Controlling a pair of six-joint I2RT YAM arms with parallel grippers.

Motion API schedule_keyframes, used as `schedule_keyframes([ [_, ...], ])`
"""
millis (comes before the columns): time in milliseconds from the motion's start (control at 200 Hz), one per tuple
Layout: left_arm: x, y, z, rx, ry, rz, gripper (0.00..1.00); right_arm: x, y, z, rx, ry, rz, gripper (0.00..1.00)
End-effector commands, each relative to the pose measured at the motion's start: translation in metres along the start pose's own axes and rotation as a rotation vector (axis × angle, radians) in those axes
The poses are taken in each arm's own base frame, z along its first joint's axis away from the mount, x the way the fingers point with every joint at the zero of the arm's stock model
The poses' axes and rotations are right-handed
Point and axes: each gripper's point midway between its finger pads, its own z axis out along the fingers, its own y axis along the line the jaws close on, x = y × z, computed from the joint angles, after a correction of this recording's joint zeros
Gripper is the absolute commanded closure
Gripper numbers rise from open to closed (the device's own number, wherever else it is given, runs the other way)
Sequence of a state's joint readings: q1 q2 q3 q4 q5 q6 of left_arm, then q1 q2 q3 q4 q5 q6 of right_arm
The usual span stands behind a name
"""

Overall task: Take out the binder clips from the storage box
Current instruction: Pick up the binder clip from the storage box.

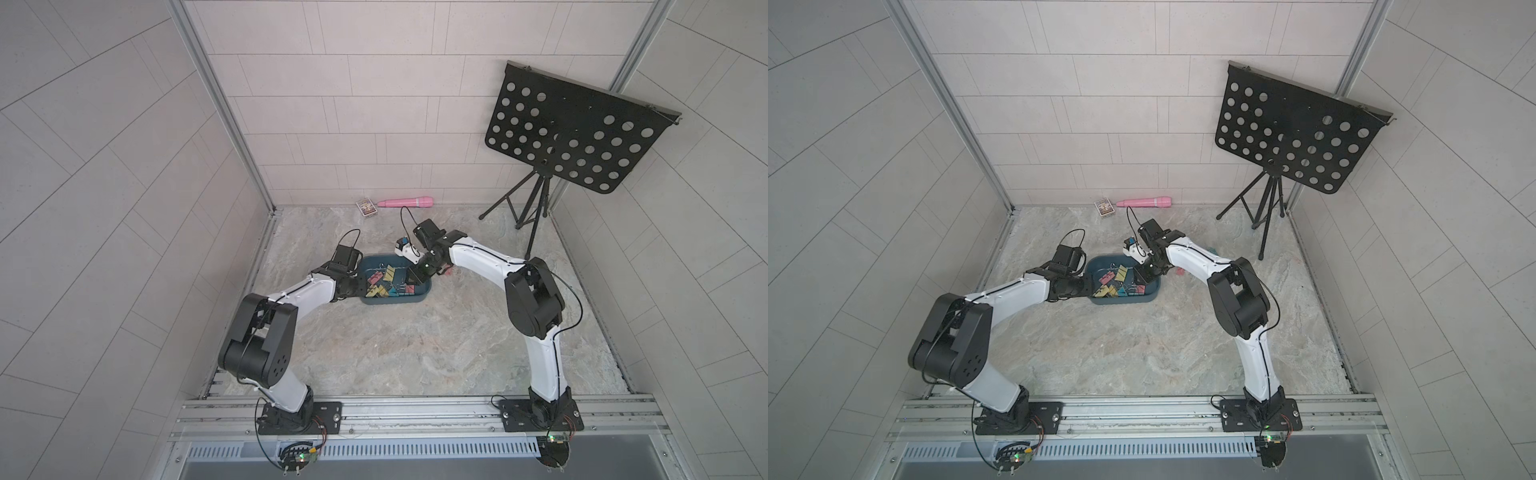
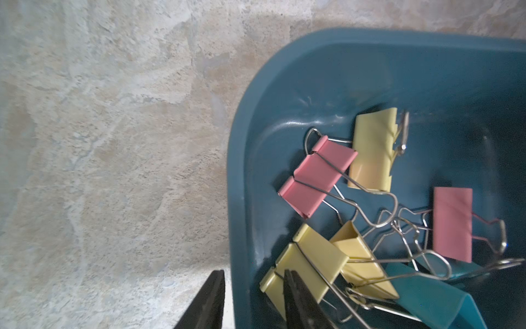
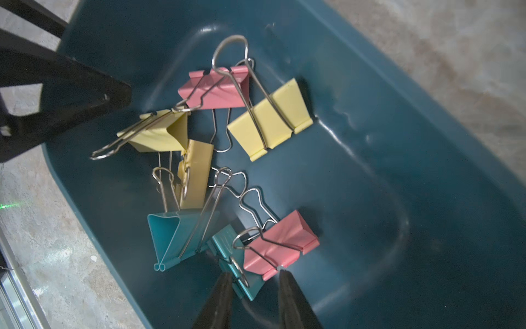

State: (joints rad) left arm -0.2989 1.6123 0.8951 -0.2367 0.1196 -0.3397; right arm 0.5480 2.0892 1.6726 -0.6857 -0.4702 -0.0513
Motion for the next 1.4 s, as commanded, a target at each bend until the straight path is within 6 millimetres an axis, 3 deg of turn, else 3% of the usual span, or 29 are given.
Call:
schedule_keyframes([
  [0,0.004,0.003,0.001,-0.004,0.008,-0.001,0.57,0.006,0.003,0.006,-0.023,0.036,-0.009,0.69],
  [380,0.004,0.004,0.001,-0.005,0.009,-0.004,0.57,0.012,0.004,0.015,-0.047,0.060,-0.005,0.72],
  [625,0.005,0.004,0.001,-0.007,0.011,-0.003,0.57,0.009,0.005,0.016,-0.056,0.049,-0.004,0.80],
  [781,0.006,0.005,0.002,-0.009,0.012,-0.002,0.57,0.005,0.008,0.014,-0.063,0.030,-0.011,0.90],
  [1021,0.006,0.005,0.002,-0.010,0.013,-0.002,0.57,-0.005,0.016,0.001,-0.086,-0.015,-0.015,0.97],
  [1396,0.006,0.006,0.001,-0.014,0.010,-0.003,0.57,-0.022,0.020,-0.019,-0.096,-0.085,-0.010,0.98],
])
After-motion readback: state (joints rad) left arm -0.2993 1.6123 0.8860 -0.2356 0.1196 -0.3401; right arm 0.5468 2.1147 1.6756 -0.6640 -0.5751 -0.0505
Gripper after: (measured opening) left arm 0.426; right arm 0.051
